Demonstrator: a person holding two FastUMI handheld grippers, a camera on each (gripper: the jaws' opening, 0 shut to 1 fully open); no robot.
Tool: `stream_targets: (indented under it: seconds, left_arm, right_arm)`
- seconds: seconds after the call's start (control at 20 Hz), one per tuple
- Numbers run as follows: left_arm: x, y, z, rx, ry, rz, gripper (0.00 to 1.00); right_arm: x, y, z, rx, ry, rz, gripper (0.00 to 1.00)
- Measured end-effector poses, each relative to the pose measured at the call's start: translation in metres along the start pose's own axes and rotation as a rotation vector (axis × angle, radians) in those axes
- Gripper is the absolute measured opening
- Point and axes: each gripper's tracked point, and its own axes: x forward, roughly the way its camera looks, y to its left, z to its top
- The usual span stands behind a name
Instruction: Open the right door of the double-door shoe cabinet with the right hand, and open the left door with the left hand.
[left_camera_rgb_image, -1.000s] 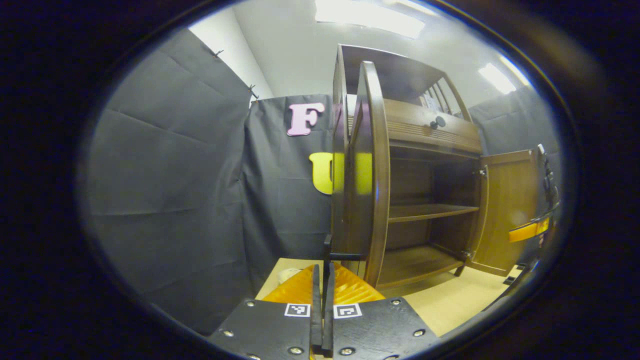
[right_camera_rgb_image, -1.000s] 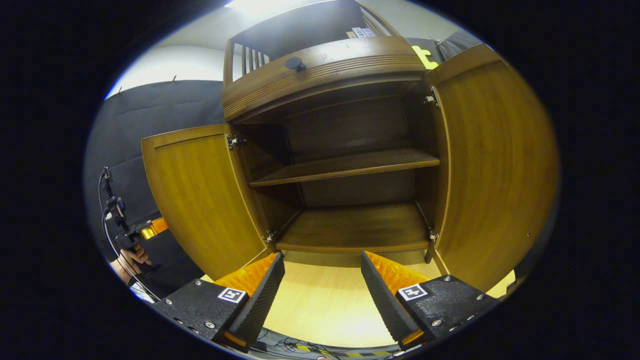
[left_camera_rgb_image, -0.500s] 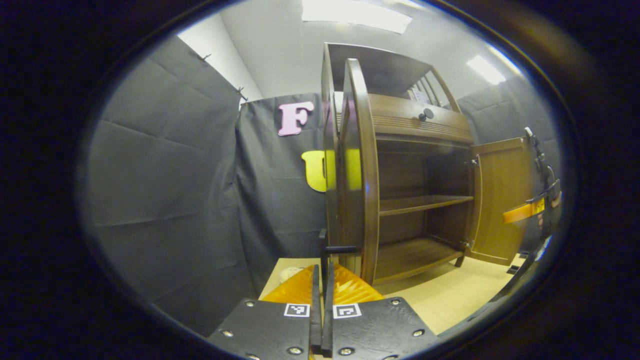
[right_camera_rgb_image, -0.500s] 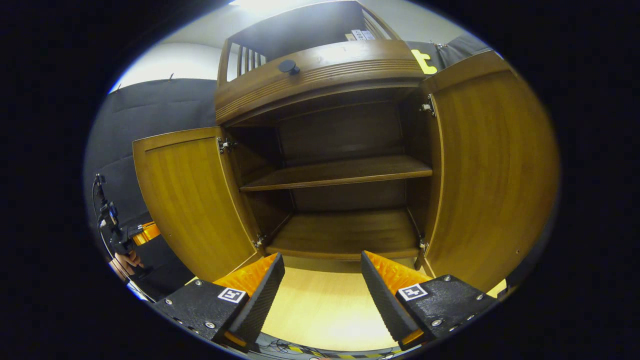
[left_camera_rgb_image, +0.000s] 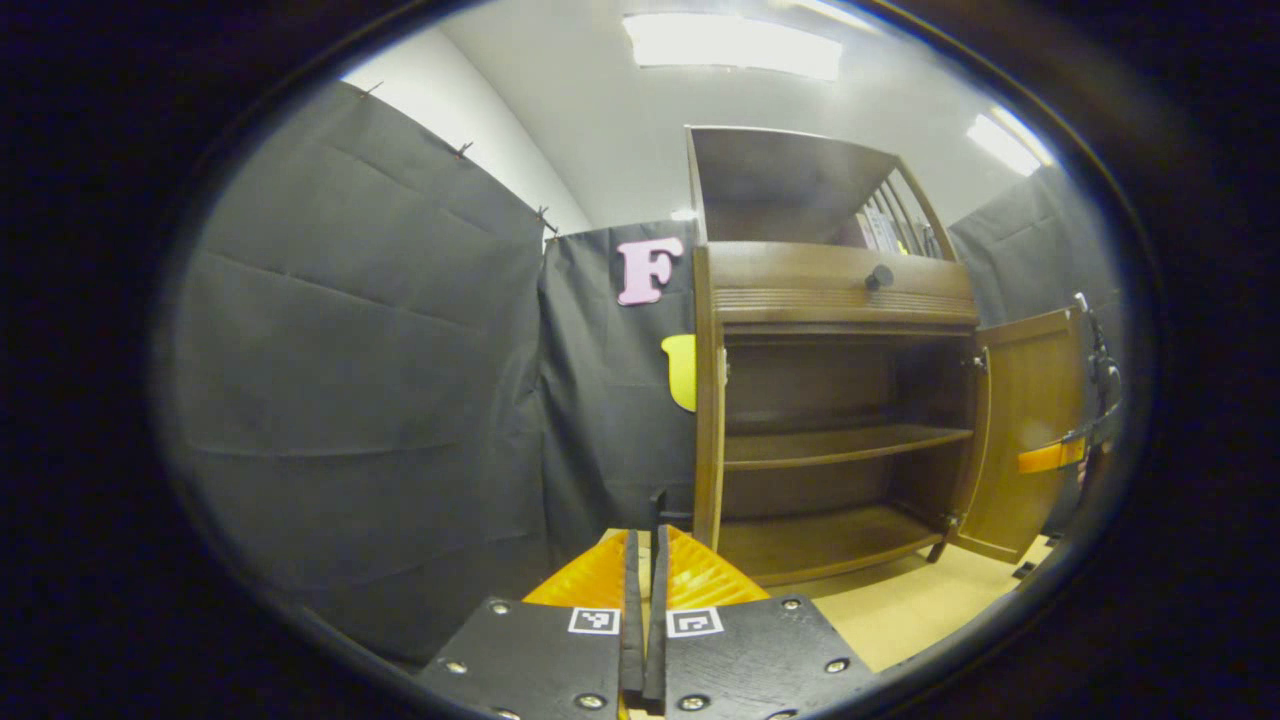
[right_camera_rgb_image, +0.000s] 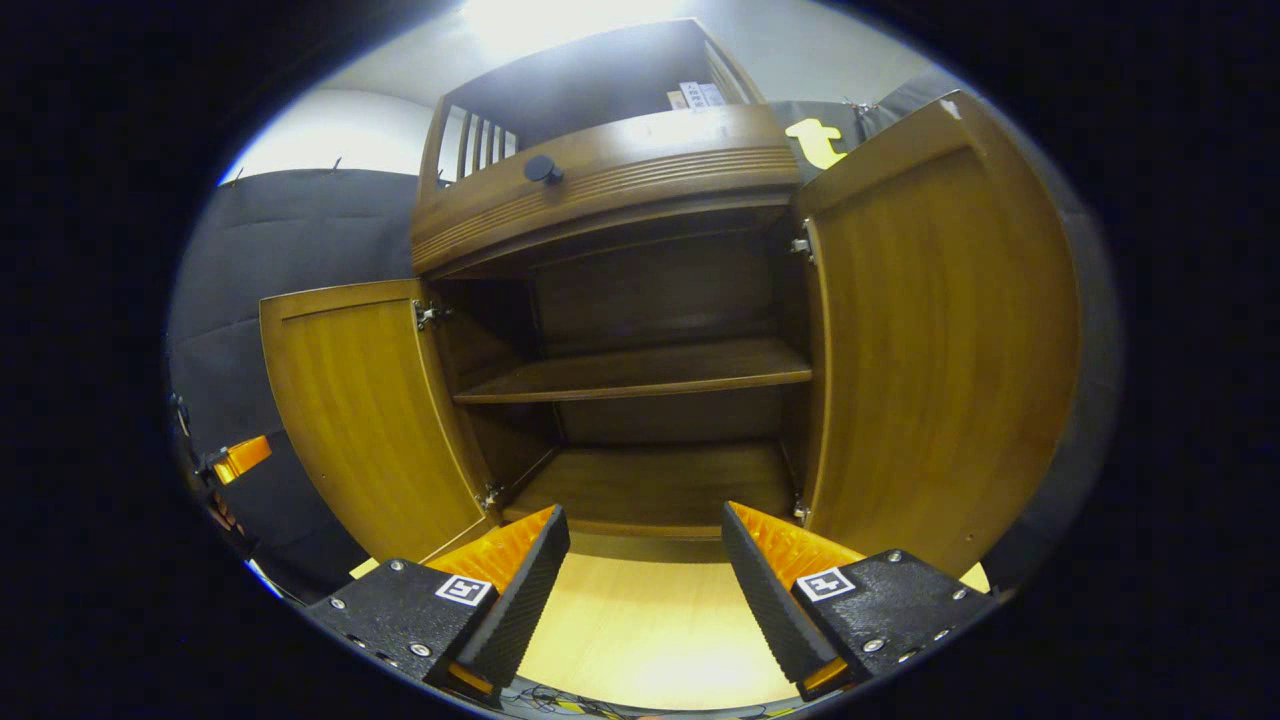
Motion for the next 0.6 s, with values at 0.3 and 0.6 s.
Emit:
stream_targets:
  seconds: [0.3,0.6]
  left_arm:
    - [-0.021,-0.073,0.042,0.018,-0.023,0.074,0.77]
    - [-0.029,-0.172,0.059,-0.018,-0.045,0.022,1.0]
  right_arm:
    - [-0.039,-0.031,0.018,-0.045,-0.04,-0.011,0.93]
    - [-0.075,-0.055,0.032,-0.07,-0.09,-0.022,0.94]
